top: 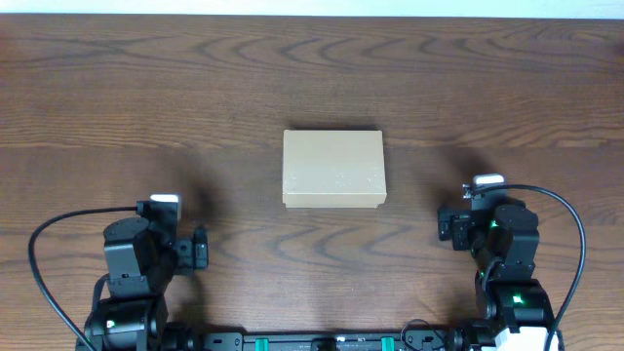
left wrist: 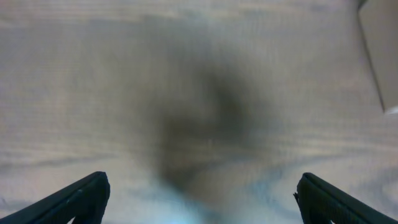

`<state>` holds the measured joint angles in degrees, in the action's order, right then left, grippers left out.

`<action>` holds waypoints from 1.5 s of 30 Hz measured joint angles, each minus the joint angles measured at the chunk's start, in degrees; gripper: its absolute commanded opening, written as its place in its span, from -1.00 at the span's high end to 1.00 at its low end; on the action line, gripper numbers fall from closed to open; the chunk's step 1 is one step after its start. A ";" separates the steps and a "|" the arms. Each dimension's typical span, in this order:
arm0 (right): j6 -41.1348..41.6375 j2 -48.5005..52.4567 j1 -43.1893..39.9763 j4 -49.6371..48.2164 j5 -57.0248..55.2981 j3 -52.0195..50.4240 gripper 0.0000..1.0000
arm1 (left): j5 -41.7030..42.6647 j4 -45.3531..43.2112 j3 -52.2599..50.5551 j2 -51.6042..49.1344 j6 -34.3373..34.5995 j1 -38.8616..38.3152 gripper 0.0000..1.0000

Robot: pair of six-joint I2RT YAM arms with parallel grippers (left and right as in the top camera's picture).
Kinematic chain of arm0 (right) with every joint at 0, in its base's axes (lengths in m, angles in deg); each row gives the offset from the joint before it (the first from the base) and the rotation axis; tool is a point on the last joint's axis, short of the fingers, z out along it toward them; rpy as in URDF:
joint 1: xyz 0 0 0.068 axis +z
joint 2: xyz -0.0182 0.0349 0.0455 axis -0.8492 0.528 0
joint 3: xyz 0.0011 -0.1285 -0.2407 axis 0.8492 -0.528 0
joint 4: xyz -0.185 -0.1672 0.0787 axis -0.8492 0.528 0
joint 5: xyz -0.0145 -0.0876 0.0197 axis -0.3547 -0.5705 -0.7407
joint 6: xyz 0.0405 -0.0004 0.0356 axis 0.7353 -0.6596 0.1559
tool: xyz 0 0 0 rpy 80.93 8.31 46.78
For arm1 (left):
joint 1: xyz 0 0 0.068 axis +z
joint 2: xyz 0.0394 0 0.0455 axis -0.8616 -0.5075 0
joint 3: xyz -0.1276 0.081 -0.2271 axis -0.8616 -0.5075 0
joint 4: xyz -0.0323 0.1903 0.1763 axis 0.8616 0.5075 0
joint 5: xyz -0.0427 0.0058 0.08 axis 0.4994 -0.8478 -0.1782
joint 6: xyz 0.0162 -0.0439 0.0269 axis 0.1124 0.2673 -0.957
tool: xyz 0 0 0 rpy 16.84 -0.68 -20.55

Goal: Pack container

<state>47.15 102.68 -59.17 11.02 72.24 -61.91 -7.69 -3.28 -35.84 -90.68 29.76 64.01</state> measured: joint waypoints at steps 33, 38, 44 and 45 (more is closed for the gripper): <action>4.42 -29.83 3.98 -18.01 4.42 -1.05 -0.98 | 0.02 4.63 0.00 0.00 0.00 0.00 -0.91; 5.70 -36.17 4.22 -24.02 4.83 -7.52 -0.98 | 0.00 4.63 0.00 0.00 0.00 0.00 -0.91; 7.02 -36.28 5.73 -34.99 5.25 -16.68 -0.98 | 0.02 4.63 0.00 0.00 0.00 0.00 -0.91; 7.34 -36.28 5.79 -36.13 5.35 -18.14 -0.98 | 0.00 4.63 0.00 0.00 0.00 0.00 -0.90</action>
<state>54.49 66.40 -53.38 -25.11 77.59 -80.06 -7.69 1.36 -35.84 -90.68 29.76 64.01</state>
